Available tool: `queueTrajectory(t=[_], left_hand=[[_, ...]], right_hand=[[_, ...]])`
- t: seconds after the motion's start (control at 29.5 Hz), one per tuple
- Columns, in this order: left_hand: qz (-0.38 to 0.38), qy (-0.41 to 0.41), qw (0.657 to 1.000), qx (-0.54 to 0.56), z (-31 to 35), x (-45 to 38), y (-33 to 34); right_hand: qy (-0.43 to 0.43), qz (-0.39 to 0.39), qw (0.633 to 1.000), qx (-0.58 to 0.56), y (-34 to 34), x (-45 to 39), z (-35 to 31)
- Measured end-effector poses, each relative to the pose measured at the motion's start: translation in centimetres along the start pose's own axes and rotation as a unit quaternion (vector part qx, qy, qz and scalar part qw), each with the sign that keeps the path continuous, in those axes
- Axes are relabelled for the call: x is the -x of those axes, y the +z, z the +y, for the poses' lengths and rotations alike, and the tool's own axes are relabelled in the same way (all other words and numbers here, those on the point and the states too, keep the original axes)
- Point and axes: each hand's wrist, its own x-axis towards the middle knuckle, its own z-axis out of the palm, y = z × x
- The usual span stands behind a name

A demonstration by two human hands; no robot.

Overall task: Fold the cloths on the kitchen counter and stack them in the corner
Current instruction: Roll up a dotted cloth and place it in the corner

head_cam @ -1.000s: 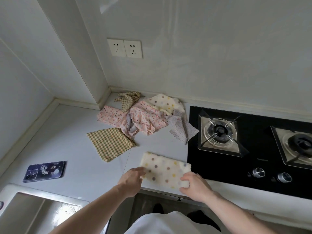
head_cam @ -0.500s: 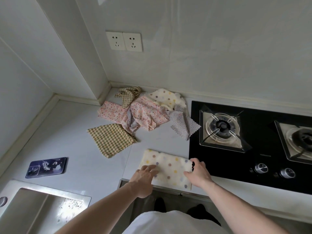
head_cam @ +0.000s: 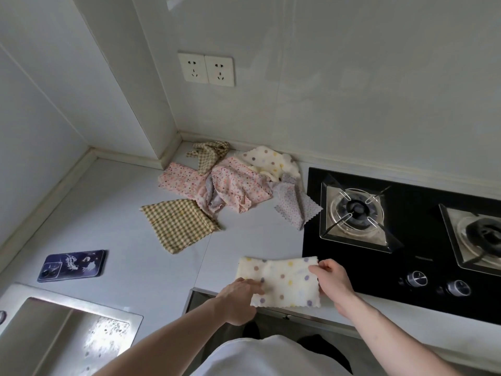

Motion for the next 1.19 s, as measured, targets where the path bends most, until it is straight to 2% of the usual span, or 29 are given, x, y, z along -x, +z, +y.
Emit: queueTrajectory(t=[0.14,0.31,0.54,0.64,0.71,0.88,1.05,1.19], left_hand=[[0.004,-0.020,0.996,0.085,0.7,-0.7,0.0],[0.095,-0.084,0.968,0.215,-0.8,-0.4,-1.2],[0.161,-0.162,0.945,0.235,-4.5,1.0,-2.3],[0.181,-0.167,0.942,0.226,-4.7,1.5,-2.5],[0.185,-0.151,0.950,0.200,-4.4,1.7,-2.2],[0.129,-0.062,0.981,0.127,-2.8,1.8,-0.9],[0.029,-0.038,0.995,0.085,-1.6,1.6,-0.1],[0.002,-0.022,0.998,0.052,-1.8,1.6,-0.2]], right_hand=[[-0.016,-0.010,0.999,-0.038,1.1,0.6,-1.4],[-0.049,-0.054,0.997,0.014,4.1,1.4,-3.0],[-0.049,-0.133,0.989,0.029,9.4,1.2,-4.5],[-0.052,-0.155,0.985,0.051,10.6,0.8,-4.3],[-0.062,-0.141,0.985,0.082,10.4,0.6,-3.9],[-0.103,-0.039,0.979,0.173,8.1,-0.4,-3.0],[-0.061,-0.066,0.974,0.209,7.5,-1.8,-2.0],[-0.007,-0.072,0.980,0.187,8.0,-2.6,-1.3]])
